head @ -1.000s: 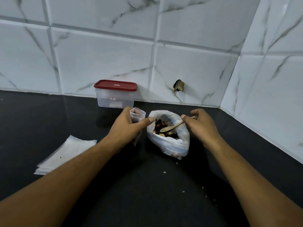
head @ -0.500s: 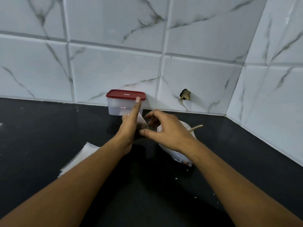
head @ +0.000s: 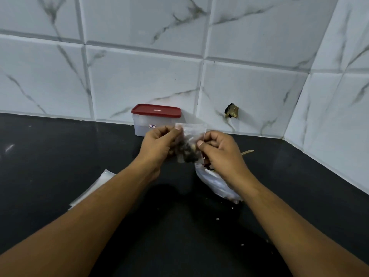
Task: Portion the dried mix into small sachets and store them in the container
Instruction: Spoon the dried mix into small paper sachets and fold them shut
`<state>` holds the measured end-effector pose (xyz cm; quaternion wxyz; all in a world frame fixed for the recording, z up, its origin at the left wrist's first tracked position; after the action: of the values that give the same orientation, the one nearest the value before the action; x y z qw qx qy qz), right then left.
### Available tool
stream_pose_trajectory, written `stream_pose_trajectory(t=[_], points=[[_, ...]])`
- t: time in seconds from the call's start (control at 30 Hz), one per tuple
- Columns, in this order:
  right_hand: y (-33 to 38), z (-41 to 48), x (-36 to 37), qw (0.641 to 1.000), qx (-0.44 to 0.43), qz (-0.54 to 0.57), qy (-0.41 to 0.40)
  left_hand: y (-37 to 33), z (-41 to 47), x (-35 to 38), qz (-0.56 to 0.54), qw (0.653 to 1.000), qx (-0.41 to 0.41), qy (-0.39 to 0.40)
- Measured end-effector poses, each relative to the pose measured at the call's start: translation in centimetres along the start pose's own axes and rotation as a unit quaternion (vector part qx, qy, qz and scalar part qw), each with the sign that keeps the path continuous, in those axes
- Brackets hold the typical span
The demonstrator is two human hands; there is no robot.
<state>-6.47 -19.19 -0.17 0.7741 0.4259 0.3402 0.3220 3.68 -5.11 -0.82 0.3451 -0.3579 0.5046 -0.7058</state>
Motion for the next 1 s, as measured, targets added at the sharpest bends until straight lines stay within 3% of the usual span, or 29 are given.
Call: stream_pose_trajectory(t=[0.37,0.53,0.7,0.87,1.0], points=[[0.7,-0.8,1.0,0.995,-0.036,0.087,0.015,-1.0,-1.6,-3.9,0.042,0.997,0.065,0.022],[0.6,-1.5,2.3,0.990,-0.130,-0.048,0.006,-1.1,-1.9,-7.1,0.137,0.988,0.039,0.064],[0.5,-2.1,2.9,0.952,-0.123,-0.270,0.075,-1.0,-2.0,-7.3,0.281,0.950,-0.007,0.136],[1.7,-2.1,2.2,0.964,-0.151,-0.220,0.009,-2.0,-1.9,-7.7,0.198,0.974,0.071,0.082],[0.6,-2.0,2.6,0.959,-0.097,-0.259,0.060,-1.5,-2.4,-7.1,0.263,0.955,0.064,0.124]])
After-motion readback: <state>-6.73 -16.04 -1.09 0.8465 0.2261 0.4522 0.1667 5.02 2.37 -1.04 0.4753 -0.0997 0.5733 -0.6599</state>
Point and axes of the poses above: each hand's wrist, its own z-axis towards the middle knuckle, its own x-axis out of the palm, y = z × x, the point moved 3 cm from there along z, towards the middle knuckle, and after that the axes turned 2 degrees about z, right-handed, at the moved point
